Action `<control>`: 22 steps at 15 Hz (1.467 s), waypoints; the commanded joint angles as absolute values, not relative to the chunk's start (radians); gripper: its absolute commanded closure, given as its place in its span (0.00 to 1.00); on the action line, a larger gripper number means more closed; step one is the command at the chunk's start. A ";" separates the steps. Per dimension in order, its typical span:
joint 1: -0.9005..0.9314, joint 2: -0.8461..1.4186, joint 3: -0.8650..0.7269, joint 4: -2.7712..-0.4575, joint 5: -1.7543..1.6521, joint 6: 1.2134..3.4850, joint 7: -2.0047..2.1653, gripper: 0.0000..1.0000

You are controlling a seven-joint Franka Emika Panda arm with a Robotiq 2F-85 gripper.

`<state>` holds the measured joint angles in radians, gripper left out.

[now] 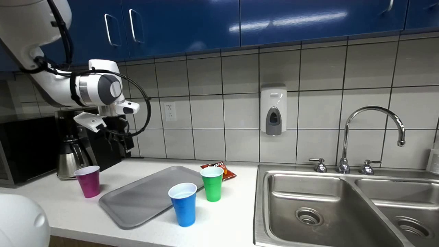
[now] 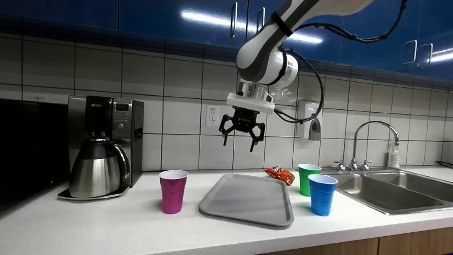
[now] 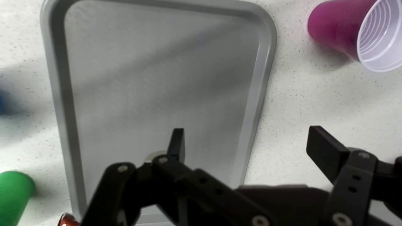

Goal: Take the three cups off of the tray

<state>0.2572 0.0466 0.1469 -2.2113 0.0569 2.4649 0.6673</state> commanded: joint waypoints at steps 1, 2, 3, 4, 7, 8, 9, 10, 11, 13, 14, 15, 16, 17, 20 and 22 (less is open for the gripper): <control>0.216 -0.080 0.150 -2.320 0.101 2.460 0.593 0.00; 0.208 -0.102 0.148 -2.338 0.108 2.457 0.578 0.00; 0.201 -0.122 0.147 -2.354 0.115 2.453 0.565 0.00; 0.192 -0.142 0.144 -2.371 0.122 2.449 0.549 0.00; 0.172 -0.198 0.135 -2.418 0.137 2.440 0.504 0.00; 0.166 -0.216 0.131 -2.433 0.142 2.437 0.488 0.00; 0.159 -0.233 0.127 -2.448 0.148 2.433 0.472 0.00; 0.152 -0.250 0.122 -2.463 0.155 2.429 0.453 0.00; 0.146 -0.265 0.118 -2.475 0.156 2.422 0.439 0.00; 0.136 -0.296 0.106 -2.502 0.161 2.406 0.408 0.00; 0.129 -0.313 0.101 -2.516 0.160 2.396 0.400 0.00; 0.128 -0.246 0.125 -2.473 0.142 2.432 0.446 0.00; 0.123 -0.260 0.121 -2.485 0.142 2.424 0.437 0.00; 0.120 -0.271 0.118 -2.493 0.143 2.421 0.432 0.00; 0.120 -0.283 0.117 -2.503 0.143 2.420 0.430 0.00; 0.120 -0.283 0.117 -2.504 0.143 2.420 0.430 0.00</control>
